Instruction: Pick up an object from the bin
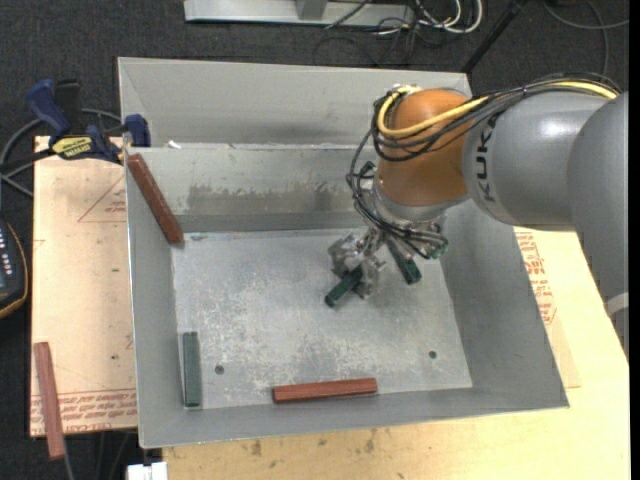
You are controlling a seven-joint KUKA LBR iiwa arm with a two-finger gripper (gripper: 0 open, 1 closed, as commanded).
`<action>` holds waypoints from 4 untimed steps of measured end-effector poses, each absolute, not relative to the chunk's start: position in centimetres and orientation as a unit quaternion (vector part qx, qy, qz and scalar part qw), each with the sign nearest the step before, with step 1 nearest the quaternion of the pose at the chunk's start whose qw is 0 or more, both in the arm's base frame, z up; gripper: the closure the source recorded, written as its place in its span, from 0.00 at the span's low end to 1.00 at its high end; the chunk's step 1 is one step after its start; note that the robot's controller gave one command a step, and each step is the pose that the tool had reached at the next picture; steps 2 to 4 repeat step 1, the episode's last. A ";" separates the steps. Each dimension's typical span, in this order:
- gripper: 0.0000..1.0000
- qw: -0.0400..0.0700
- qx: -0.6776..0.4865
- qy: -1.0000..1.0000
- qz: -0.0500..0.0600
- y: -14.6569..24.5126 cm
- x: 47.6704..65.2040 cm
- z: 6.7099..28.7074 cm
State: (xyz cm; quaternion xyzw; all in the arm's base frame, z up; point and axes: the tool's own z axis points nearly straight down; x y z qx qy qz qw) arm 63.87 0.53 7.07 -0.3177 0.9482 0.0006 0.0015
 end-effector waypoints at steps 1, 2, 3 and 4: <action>1.00 0.006 -0.296 0.955 -0.001 0.5 64.1 21.6; 1.00 0.006 -0.296 0.955 -0.001 0.5 64.1 21.6; 1.00 0.006 -0.296 0.955 -0.001 0.5 64.1 21.6; 1.00 0.006 -0.296 0.955 -0.001 0.5 64.1 21.6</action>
Offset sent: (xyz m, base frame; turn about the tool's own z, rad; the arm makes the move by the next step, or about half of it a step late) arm -0.0009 -0.0012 0.1401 0.0455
